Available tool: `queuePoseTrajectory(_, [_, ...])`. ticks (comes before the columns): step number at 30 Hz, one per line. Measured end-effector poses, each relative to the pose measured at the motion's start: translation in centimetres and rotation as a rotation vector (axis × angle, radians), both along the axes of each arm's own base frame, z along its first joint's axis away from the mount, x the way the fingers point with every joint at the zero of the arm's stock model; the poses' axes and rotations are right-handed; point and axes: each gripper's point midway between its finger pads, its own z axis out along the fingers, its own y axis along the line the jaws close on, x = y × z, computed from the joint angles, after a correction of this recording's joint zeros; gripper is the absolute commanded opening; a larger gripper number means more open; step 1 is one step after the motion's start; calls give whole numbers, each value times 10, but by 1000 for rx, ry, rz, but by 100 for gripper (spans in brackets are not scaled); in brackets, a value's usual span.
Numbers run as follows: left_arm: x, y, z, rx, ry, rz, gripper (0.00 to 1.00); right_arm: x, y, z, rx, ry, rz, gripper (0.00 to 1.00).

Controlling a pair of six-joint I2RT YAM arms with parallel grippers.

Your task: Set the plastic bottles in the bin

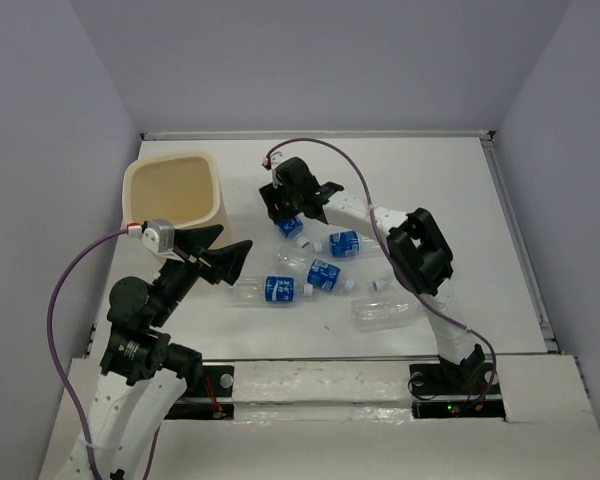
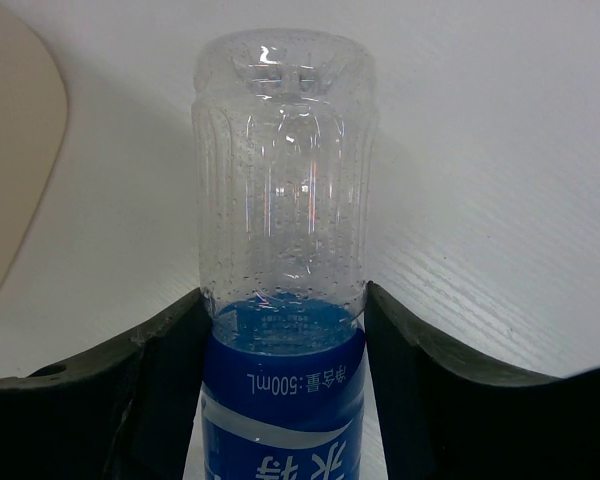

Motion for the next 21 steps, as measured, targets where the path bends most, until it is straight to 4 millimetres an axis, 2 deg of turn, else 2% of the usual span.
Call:
queuePoseTrajectory(3, [1,0,0,0,2,2,99,0,1,14,33,-28,-4,30])
queuePoseTrajectory(6, [1,0,-1,1,4,4,99,-2,1,47,95,-73,-7,30])
queuePoseTrajectory(9, [2,0,-1,1,6,5,99,-2,3,98,182,-147,-7,27])
queuePoseTrajectory(13, [2,0,-1,1,6,5,99,-11,-2,183,341,-271,-12,26])
queuePoseTrajectory(16, [2,0,-1,1,6,5,99,-20,-7,239,449,-357,-10,26])
queuePoseTrajectory(19, [2,0,-1,1,6,5,99,-30,-5,281,549,-418,30,26])
queuePoseTrajectory(21, [2,0,-1,1,6,5,99,-35,1,297,595,-437,63,26])
